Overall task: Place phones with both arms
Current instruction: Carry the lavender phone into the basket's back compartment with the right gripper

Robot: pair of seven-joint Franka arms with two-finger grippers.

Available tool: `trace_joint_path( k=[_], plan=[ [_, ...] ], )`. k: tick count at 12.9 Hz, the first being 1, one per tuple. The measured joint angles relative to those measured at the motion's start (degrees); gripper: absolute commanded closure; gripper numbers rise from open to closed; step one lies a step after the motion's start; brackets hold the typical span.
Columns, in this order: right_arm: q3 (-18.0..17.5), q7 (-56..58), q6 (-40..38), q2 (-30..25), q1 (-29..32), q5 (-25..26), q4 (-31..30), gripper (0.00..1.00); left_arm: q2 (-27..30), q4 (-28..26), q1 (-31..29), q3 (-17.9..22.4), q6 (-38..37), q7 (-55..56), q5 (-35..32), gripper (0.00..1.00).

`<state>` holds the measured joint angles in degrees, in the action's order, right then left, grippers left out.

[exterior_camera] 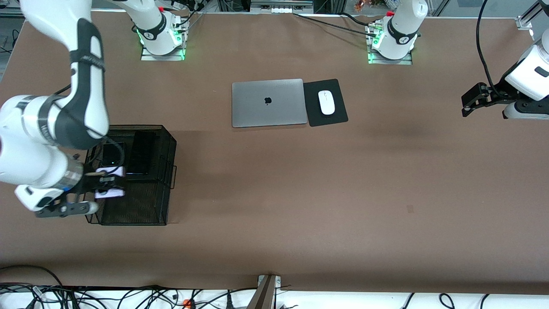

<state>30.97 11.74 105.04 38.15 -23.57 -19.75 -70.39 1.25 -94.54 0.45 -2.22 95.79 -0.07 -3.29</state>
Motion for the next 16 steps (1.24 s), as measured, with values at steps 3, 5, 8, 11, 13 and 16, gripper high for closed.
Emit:
trace_joint_path(
  k=[3, 5, 8, 11, 13, 16],
  plan=[
    [-0.4, 0.4, 5.9, 4.8, 1.7, 0.0, -0.2, 1.0, 0.0, 0.0, 0.0, 0.0, 0.0, 0.0, 0.0, 0.0],
    [-0.7, 0.4, 9.8, 8.4, 1.7, -0.5, -0.2, 1.0, 0.0, 0.0, 0.0, 0.0, 0.0, 0.0, 0.0, 0.0],
    [-0.8, 0.4, 13.9, 12.8, 1.8, -2.6, -0.2, 1.0, 0.0, 0.0, 0.0, 0.0, 0.0, 0.0, 0.0, 0.0],
    [-0.8, 0.3, 15.7, 15.1, 1.9, -5.0, -0.2, 0.07, 0.0, 0.0, 0.0, 0.0, 0.0, 0.0, 0.0, 0.0],
    [-0.8, 0.1, 15.7, 15.4, 2.0, -6.6, -0.2, 0.0, 0.0, 0.0, 0.0, 0.0, 0.0, 0.0, 0.0, 0.0],
    [-0.8, 0.1, 15.7, 15.4, 2.1, -7.6, -0.1, 0.0, 0.0, 0.0, 0.0, 0.0, 0.0, 0.0, 0.0, 0.0]
  ],
)
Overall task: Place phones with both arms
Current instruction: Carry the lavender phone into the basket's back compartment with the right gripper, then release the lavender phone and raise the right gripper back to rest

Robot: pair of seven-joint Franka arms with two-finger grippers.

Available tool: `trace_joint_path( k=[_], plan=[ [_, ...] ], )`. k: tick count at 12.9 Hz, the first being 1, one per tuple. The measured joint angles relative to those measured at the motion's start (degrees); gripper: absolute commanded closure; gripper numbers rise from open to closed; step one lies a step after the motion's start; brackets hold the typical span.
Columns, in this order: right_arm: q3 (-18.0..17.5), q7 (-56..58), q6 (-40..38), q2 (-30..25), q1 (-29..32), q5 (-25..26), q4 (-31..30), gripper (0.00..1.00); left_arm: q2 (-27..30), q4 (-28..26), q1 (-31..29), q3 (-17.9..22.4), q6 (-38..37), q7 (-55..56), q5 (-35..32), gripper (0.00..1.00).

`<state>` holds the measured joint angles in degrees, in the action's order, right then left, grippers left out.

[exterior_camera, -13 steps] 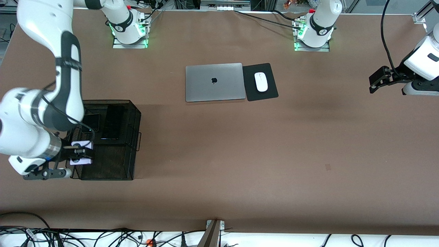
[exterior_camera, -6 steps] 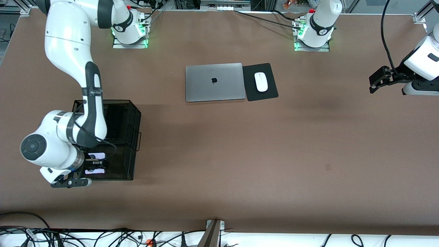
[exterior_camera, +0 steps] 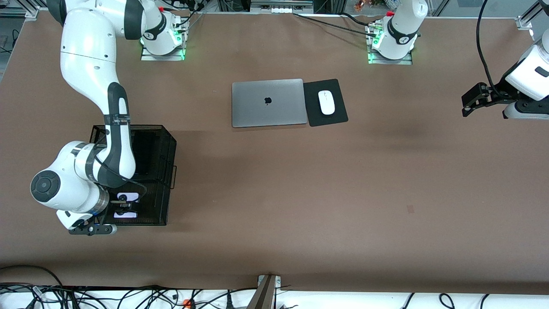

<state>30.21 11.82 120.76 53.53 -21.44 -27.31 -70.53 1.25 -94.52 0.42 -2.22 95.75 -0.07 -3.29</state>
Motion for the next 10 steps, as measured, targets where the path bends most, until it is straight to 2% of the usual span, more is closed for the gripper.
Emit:
trace_joint_path(
  k=[2, 4, 7, 10],
  plan=[
    [0.0, 0.0, -0.4, -0.7, -0.2, 0.0, 0.3, 0.0, 0.0, 0.0, 0.0, 0.0, 0.0, 0.0, 0.0, 0.0],
    [0.2, 0.1, -4.3, -3.7, -0.4, 0.1, 1.0, 0.0, 0.0, 0.0, 0.0, 0.0, 0.0, 0.0, 0.0, 0.0],
    [1.2, 0.1, -16.3, -11.6, -0.5, 2.7, 1.1, 0.0, 0.0, 0.0, 0.0, 0.0, 0.0, 0.0, 0.0, 0.0],
    [1.2, 0.1, -20.7, -21.0, -1.3, 8.0, -4.4, 0.0, 0.0, 0.0, 0.0, 0.0, 0.0, 0.0, 0.0, 0.0]
  ],
)
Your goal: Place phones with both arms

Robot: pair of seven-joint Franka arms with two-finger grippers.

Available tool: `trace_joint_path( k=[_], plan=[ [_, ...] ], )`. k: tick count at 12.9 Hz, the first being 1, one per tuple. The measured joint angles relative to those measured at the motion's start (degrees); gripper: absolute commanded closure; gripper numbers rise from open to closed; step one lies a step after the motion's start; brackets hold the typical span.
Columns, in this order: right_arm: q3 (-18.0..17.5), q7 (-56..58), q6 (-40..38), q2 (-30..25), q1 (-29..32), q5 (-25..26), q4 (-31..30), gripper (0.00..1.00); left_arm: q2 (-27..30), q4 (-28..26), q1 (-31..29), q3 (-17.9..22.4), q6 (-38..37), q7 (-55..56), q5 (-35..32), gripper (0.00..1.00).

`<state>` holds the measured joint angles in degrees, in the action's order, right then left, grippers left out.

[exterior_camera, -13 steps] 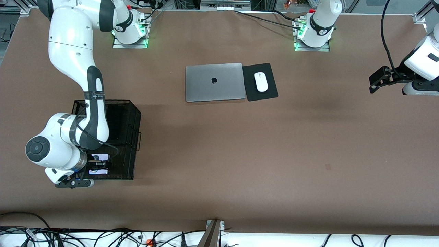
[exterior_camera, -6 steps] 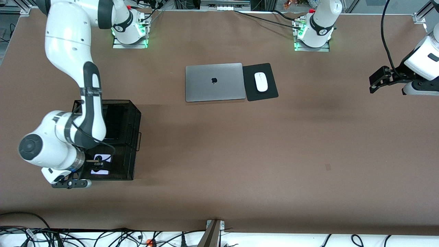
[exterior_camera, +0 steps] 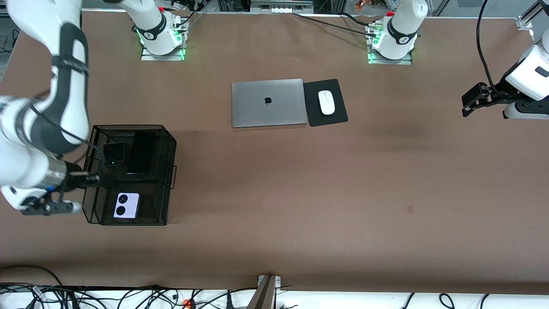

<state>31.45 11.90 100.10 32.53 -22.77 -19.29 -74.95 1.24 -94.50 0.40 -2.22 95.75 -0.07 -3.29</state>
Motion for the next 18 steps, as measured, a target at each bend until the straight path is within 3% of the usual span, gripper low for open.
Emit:
trace_joint_path(
  k=[6, 8, 10, 14, 18],
  plan=[
    [-1.8, -3.8, 0.0, -17.5, -2.2, 12.3, -15.8, 0.0, 0.0, 0.0, 0.0, 0.0, 0.0, 0.0, 0.0, 0.0],
    [-6.7, -6.4, -0.2, -23.2, 0.8, 16.3, -19.7, 0.0, 0.0, 0.0, 0.0, 0.0, 0.0, 0.0, 0.0, 0.0],
    [-14.7, -7.4, -2.0, -27.8, 7.9, 18.8, -21.4, 0.0, 0.0, 0.0, 0.0, 0.0, 0.0, 0.0, 0.0, 0.0],
    [-26.5, -7.4, -5.5, -32.2, 20.5, 19.8, -21.6, 0.0, 0.0, 0.0, 0.0, 0.0, 0.0, 0.0, 0.0, 0.0],
    [-28.7, -7.4, -7.7, -32.6, 22.9, 19.8, -20.4, 0.0, 0.0, 0.0, 0.0, 0.0, 0.0, 0.0, 0.0, 0.0]
  ],
)
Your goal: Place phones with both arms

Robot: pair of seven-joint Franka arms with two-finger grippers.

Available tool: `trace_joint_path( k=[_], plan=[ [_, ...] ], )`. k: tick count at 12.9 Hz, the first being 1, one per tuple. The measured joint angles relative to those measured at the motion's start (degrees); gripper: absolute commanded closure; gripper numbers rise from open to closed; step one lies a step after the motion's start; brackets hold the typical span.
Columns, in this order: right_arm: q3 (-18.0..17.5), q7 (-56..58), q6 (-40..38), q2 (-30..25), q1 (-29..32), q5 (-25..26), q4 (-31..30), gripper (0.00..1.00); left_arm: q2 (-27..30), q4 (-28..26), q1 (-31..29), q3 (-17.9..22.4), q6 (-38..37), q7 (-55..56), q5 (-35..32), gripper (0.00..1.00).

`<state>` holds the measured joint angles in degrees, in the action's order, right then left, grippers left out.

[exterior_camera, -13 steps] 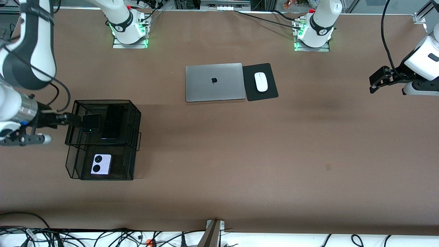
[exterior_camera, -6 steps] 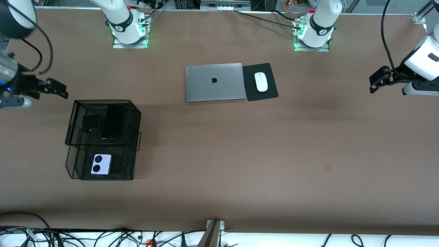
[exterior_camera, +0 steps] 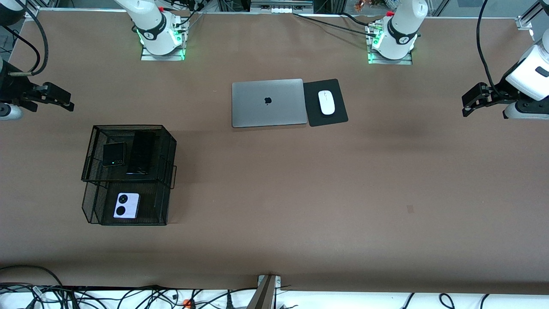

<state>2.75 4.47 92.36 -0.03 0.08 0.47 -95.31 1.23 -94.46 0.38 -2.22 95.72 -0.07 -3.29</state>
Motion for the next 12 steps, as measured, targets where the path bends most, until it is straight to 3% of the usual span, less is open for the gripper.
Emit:
trace_joint_path(
  k=[12],
  plan=[
    [-0.3, -4.0, -2.6, 0.2, 0.2, 0.0, 0.8, 0.0, 0.0, 0.0, 0.0, 0.0, 0.0, 0.0, 0.0, 0.0]
  ],
)
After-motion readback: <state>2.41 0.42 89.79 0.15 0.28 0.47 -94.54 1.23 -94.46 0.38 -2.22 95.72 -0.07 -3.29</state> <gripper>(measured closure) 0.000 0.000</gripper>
